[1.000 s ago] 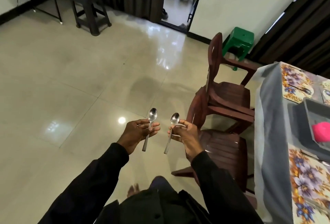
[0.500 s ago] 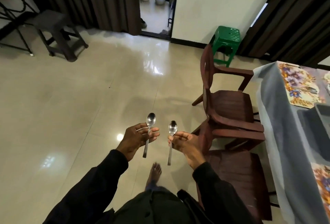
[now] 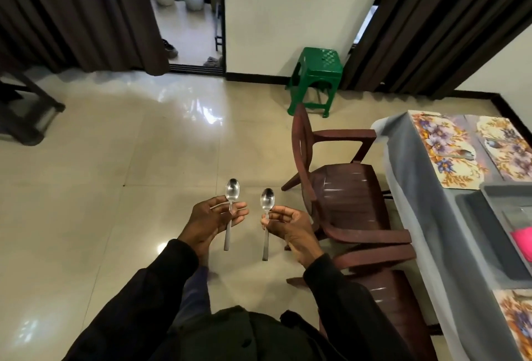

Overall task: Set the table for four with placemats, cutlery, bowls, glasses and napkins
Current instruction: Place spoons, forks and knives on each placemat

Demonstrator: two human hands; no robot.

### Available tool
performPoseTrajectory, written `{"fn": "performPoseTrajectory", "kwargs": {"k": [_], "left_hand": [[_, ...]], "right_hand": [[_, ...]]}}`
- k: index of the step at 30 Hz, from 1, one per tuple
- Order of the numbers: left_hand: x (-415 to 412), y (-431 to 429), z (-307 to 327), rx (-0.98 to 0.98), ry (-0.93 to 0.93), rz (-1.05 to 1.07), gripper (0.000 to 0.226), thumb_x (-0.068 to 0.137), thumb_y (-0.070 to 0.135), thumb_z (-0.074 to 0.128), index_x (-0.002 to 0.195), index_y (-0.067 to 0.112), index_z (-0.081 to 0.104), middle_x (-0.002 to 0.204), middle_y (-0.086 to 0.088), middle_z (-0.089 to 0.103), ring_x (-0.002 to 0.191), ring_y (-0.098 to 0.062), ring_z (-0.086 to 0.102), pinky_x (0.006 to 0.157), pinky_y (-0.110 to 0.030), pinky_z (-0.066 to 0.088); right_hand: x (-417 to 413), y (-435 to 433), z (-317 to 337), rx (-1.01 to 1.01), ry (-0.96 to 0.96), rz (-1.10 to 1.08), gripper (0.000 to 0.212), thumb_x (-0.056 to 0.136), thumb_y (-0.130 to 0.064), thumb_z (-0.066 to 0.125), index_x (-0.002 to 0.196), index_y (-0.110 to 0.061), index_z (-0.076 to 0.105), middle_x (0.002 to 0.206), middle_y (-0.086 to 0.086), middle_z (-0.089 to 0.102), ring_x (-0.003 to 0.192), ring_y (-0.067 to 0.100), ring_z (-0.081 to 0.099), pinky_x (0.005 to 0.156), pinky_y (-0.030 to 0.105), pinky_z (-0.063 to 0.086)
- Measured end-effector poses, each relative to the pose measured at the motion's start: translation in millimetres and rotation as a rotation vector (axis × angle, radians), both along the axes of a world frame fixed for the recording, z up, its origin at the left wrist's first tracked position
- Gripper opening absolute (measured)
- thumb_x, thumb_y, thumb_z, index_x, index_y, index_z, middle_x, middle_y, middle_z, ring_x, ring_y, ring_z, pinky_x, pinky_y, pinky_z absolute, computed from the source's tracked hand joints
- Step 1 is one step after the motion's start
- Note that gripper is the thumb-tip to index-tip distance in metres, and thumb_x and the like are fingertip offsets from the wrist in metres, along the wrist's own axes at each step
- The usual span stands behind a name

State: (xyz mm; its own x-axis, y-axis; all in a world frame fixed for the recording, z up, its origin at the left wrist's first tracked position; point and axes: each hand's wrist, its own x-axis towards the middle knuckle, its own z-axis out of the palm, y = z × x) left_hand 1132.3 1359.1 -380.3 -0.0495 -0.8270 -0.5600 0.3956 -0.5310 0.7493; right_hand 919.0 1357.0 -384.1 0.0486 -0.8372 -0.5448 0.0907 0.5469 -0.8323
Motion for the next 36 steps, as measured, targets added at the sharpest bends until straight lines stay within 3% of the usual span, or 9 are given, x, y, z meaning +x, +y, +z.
{"fn": "performPoseTrajectory", "kwargs": {"k": [3, 6, 8, 12, 15, 21, 25, 36], "left_hand": [[11, -65, -4, -0.011, 0.022, -0.047, 0.044, 0.09, -0.008, 0.067, 0.131, -0.009, 0.053, 0.115, -0.023, 0.073, 0.106, -0.039, 0.072, 0.094, -0.042, 0.059], [26, -135, -3, -0.016, 0.017, -0.122, 0.042, 0.09, -0.01, 0.066, 0.13, -0.01, 0.053, 0.115, -0.024, 0.073, 0.107, -0.039, 0.072, 0.095, -0.043, 0.058], [35, -184, 3, -0.008, 0.004, -0.172, 0.039, 0.091, -0.011, 0.063, 0.129, -0.01, 0.054, 0.115, -0.023, 0.073, 0.106, -0.04, 0.072, 0.098, -0.046, 0.057], [50, -275, 13, -0.035, -0.043, -0.298, 0.033, 0.094, -0.013, 0.06, 0.126, -0.009, 0.055, 0.114, -0.021, 0.074, 0.105, -0.038, 0.073, 0.098, -0.046, 0.057], [53, -332, 14, -0.024, -0.046, -0.348, 0.035, 0.092, -0.012, 0.062, 0.127, -0.01, 0.054, 0.113, -0.021, 0.074, 0.104, -0.038, 0.073, 0.096, -0.044, 0.058], [38, -437, 13, -0.031, -0.011, -0.438, 0.034, 0.094, -0.011, 0.061, 0.128, -0.008, 0.056, 0.115, -0.019, 0.074, 0.106, -0.037, 0.073, 0.094, -0.041, 0.059], [16, -514, 6, -0.037, 0.002, -0.499, 0.034, 0.093, -0.012, 0.06, 0.126, -0.007, 0.055, 0.116, -0.021, 0.073, 0.107, -0.039, 0.072, 0.095, -0.042, 0.059], [-80, -726, 18, -0.09, -0.062, -0.613, 0.031, 0.092, -0.014, 0.06, 0.122, -0.011, 0.055, 0.116, -0.024, 0.073, 0.107, -0.041, 0.071, 0.097, -0.046, 0.056]], "right_hand": [[8, -55, -3, -0.008, -0.01, -0.058, 0.032, 0.072, 0.002, 0.086, 0.1, -0.006, 0.071, 0.093, 0.014, 0.077, 0.091, 0.031, 0.074, 0.09, 0.044, 0.059], [21, -112, -2, 0.012, -0.03, -0.16, 0.054, 0.057, -0.011, 0.09, 0.106, 0.001, 0.069, 0.096, 0.019, 0.076, 0.093, 0.034, 0.074, 0.086, 0.041, 0.061], [32, -149, 4, 0.019, -0.056, -0.238, 0.058, 0.056, -0.009, 0.089, 0.108, 0.004, 0.067, 0.094, 0.019, 0.075, 0.087, 0.03, 0.075, 0.079, 0.036, 0.062], [51, -220, 16, 0.003, -0.093, -0.357, 0.033, 0.077, 0.009, 0.078, 0.108, 0.008, 0.066, 0.093, 0.021, 0.074, 0.077, 0.025, 0.075, 0.069, 0.029, 0.061], [60, -266, 22, 0.006, -0.086, -0.429, 0.022, 0.081, 0.009, 0.076, 0.101, 0.004, 0.069, 0.093, 0.02, 0.075, 0.078, 0.024, 0.076, 0.068, 0.028, 0.061], [54, -354, 15, -0.011, -0.003, -0.53, 0.024, 0.08, 0.0, 0.081, 0.101, -0.001, 0.071, 0.102, 0.02, 0.076, 0.086, 0.025, 0.074, 0.082, 0.039, 0.063], [36, -416, 2, -0.021, -0.01, -0.597, 0.024, 0.081, -0.002, 0.081, 0.103, 0.001, 0.071, 0.099, 0.017, 0.076, 0.084, 0.023, 0.074, 0.073, 0.032, 0.061], [-46, -595, -6, -0.069, -0.077, -0.698, 0.02, 0.086, -0.008, 0.077, 0.102, 0.005, 0.074, 0.094, 0.021, 0.075, 0.081, 0.024, 0.072, 0.07, 0.028, 0.058]]}}
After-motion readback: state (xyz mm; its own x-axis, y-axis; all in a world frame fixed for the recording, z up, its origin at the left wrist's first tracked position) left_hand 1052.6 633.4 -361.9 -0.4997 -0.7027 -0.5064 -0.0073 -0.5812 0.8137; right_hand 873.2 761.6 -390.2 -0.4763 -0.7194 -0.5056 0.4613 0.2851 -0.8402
